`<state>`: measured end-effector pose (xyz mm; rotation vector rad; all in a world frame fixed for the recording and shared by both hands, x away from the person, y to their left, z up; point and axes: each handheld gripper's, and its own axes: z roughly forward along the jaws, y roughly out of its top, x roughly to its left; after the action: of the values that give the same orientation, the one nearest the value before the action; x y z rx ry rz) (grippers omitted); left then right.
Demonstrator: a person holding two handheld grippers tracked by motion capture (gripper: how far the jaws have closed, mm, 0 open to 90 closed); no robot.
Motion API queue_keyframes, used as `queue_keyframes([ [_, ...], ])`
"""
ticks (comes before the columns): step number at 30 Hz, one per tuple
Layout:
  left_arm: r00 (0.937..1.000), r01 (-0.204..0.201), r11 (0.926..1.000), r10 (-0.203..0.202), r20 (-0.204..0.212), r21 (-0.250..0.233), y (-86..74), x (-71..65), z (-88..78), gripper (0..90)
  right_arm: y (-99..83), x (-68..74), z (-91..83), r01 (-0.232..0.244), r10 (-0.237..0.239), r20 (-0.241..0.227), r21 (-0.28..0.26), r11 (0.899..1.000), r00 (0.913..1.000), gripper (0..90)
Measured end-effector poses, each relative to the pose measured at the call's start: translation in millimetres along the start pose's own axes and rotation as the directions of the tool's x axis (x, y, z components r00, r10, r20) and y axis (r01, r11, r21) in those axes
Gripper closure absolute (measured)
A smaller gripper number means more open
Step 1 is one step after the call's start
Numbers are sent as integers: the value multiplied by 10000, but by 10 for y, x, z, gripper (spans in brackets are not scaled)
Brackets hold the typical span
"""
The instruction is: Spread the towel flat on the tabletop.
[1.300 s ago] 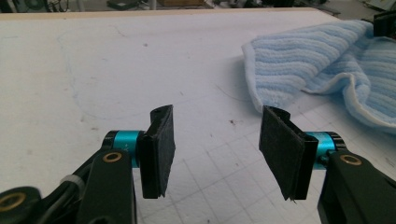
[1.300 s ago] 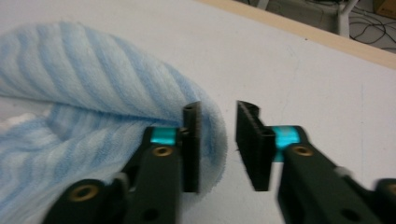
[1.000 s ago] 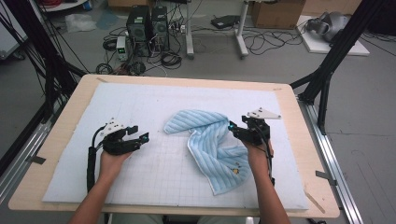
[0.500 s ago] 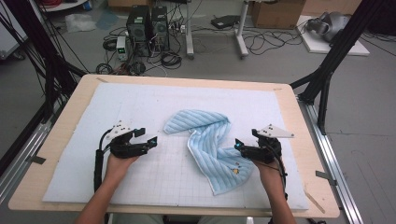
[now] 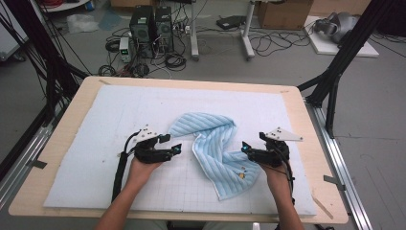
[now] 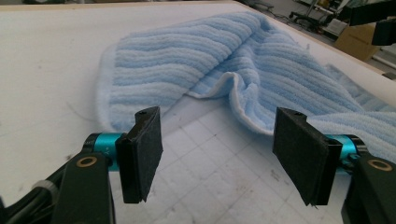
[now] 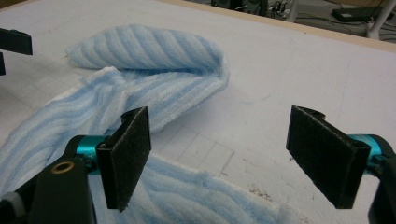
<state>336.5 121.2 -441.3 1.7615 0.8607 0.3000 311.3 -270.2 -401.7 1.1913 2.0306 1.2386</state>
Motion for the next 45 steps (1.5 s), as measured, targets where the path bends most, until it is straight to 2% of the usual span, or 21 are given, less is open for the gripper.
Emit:
queue_keyframes([
  [6, 9982, -604, 9952, 604, 30, 766, 4, -144, 245, 309, -29, -22, 3, -150, 149, 105, 57, 9999, 9998, 215],
  [8, 9948, -943, 9834, 990, -231, 1549, 17, -183, 339, 308, -43, -32, 11, -182, 180, 129, 116, 9998, 9998, 215],
  [11, 9827, -1628, 9596, 1785, -493, 2293, 48, -235, 435, 357, -57, -40, 21, -247, 245, 110, 171, 9995, 9996, 215],
  [12, 9788, -1799, 9503, 1985, -495, 2540, 54, -242, 457, 404, -60, -41, 23, -240, 238, 111, 194, 9995, 9997, 215],
  [13, 9722, -2088, 9310, 2308, -397, 2993, 58, -248, 488, 482, -62, -38, 25, -265, 263, 111, 215, 9994, 9996, 215],
  [14, 9729, -2080, 9339, 2284, -373, 2908, 62, -249, 495, 564, -66, -41, 29, -233, 230, 114, 237, 9994, 9997, 215],
  [15, 9725, -2140, 9319, 2314, -258, 2929, 74, -242, 490, 637, -68, -40, 32, -237, 234, 111, 249, 9994, 9997, 215],
  [16, 9675, -2269, 9272, 2495, -398, 2980, 77, -244, 482, 792, -73, -43, 35, -209, 206, 121, 257, 9995, 9997, 215],
  [17, 9671, -2300, 9262, 2519, -364, 2989, 79, -221, 473, 835, -78, -42, 36, -259, 256, 117, 280, 9993, 9996, 215],
  [19, 9717, -2113, 9301, 2330, -378, 3006, 83, -162, 439, 880, -86, -45, 40, -244, 240, 129, 335, 9991, 9996, 215],
  [21, 9750, -1909, 9388, 2152, -556, 2867, 93, -101, 391, 892, -91, -47, 42, -264, 260, 110, 369, 9990, 9996, 215],
  [24, 9769, -1692, 9481, 1974, -812, 2694, 113, -7, 325, 894, -97, -36, 52, -276, 272, 107, 391, 9989, 9996, 215],
  [27, 9773, -1538, 9523, 1859, -1017, 2635, 142, 107, 274, 896, -102, -20, 68, -236, 233, 76, 444, 9987, 9997, 215],
  [30, 9781, -1270, 9615, 1623, -1306, 2438, 191, 242, 210, 896, -103, -2, 90, -152, 149, 48, 486, 9987, 9999, 216],
  [31, 9789, -1067, 9685, 1420, -1471, 2251, 207, 306, 182, 896, -103, 5, 99, -153, 152, 23, 507, 9986, 9999, 216],
  [33, 9757, -925, 9664, 1360, -1716, 2399, 235, 395, 163, 896, -106, 22, 113, -192, 192, 1, 576, 9982, 9998, 216],
  [35, 9735, -668, 9682, 1163, -1970, 2412, 270, 503, 134, 896, -108, 26, 120, -173, 174, -11, 587, 9981, 9998, 216],
  [39, 9669, -163, 9781, 683, -2459, 2075, 347, 702, 68, 896, -114, 30, 118, -171, 173, -36, 550, 9983, 9998, 216],
  [41, 9635, -31, 9799, 562, -2617, 1993, 371, 779, 40, 896, -115, 33, 115, -206, 209, -45, 553, 9983, 9998, 217],
  [43, 9607, 198, 9867, 259, -2762, 1615, 372, 840, 21, 896, -114, 39, 117, -201, 206, -86, 524, 9984, 9998, 226],
  [45, 9624, 312, 9901, 72, -2716, 1368, 359, 870, 10, 893, -109, 58, 122, -129, 138, -173, 481, 9988, 9998, 230],
])
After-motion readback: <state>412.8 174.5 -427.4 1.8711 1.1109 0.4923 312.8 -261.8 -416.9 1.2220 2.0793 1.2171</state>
